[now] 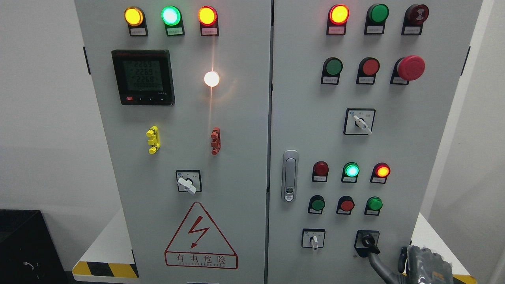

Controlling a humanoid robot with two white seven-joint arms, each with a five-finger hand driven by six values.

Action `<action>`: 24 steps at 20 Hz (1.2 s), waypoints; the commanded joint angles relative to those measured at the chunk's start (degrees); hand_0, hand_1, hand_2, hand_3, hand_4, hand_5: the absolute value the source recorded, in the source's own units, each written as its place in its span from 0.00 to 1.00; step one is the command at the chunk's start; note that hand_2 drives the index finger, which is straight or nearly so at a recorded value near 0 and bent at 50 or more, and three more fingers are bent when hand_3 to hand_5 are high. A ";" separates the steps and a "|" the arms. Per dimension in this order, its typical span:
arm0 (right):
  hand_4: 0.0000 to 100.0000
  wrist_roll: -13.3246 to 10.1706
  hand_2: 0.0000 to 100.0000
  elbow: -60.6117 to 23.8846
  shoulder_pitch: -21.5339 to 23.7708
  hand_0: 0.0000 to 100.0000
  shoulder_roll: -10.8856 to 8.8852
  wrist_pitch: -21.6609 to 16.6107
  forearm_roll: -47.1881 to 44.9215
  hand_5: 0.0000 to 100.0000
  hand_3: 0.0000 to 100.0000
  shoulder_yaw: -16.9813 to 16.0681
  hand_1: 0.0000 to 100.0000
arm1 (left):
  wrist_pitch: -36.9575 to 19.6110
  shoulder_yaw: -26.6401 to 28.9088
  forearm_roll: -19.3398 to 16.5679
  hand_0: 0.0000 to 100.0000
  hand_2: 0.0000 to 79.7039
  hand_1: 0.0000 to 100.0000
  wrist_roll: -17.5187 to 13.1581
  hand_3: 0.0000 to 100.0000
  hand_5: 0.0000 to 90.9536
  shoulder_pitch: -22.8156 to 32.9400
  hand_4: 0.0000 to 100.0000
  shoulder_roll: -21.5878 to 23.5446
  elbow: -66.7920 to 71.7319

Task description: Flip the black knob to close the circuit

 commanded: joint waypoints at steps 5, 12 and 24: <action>0.95 -0.01 0.88 0.04 0.28 0.00 -0.68 -0.17 -0.22 1.00 1.00 2.43 0.06 | 0.04 0.00 0.04 0.12 0.00 0.56 -0.03 0.00 0.00 1.32 0.00 0.07 -1.76; 0.95 -0.10 0.88 -0.04 0.55 0.00 -0.68 -0.34 -0.40 1.00 1.00 4.98 0.07 | 0.04 0.00 -0.04 0.12 0.00 0.56 -0.03 0.00 0.00 1.32 0.00 0.07 -1.76; 0.94 -0.63 0.88 -4.52 4.23 0.00 0.20 -0.69 -2.94 1.00 1.00 6.13 0.08 | 0.04 0.00 0.04 0.12 0.00 0.56 -0.03 0.00 0.00 1.32 0.00 -0.02 -1.67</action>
